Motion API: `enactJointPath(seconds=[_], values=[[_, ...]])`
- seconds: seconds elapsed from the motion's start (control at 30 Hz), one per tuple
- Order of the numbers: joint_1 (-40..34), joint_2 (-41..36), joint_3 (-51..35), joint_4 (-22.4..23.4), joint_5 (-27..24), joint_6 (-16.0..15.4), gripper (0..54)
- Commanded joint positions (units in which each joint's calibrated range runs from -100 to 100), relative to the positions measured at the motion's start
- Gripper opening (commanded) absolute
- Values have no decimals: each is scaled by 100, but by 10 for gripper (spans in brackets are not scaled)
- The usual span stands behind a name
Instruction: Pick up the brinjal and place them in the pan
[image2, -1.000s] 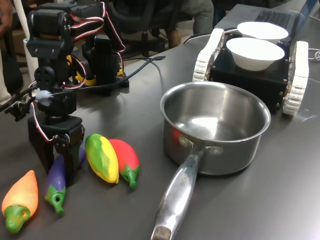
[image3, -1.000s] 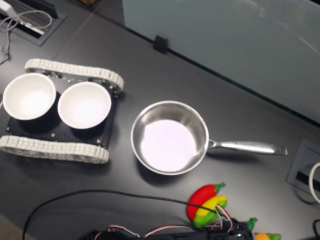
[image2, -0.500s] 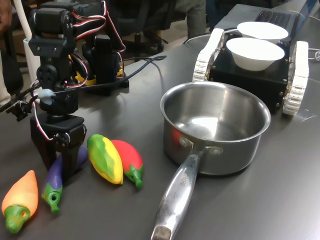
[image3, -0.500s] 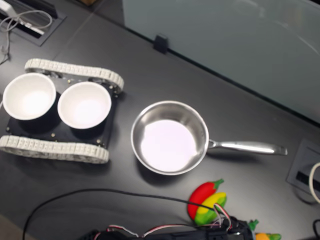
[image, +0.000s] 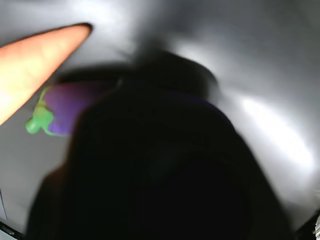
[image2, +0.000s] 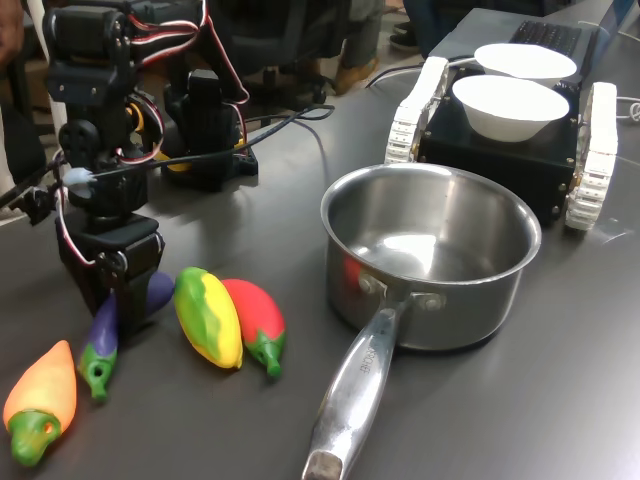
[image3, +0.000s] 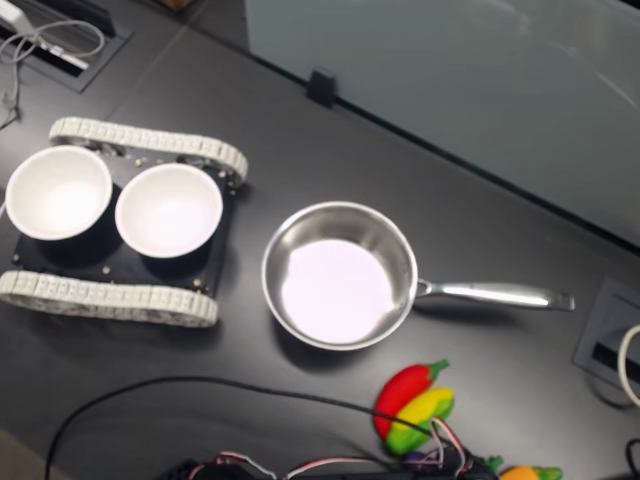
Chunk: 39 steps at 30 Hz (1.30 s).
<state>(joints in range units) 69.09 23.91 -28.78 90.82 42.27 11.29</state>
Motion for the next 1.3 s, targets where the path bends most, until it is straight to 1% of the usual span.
enactJointPath(seconds=[0.0,0.13,0.37,0.67,0.83,1.07,1.27], values=[[87,-826,-362,500,-112,-155,2],[52,-1079,-362,594,-230,-247,2],[41,-1399,-552,619,-596,-390,2],[52,-1846,-843,594,-1045,-785,2],[-39,-2184,-798,483,-1319,-928,2],[-372,-2606,-616,364,-1592,-961,2],[-636,-3011,-298,-97,-1807,-961,2]])
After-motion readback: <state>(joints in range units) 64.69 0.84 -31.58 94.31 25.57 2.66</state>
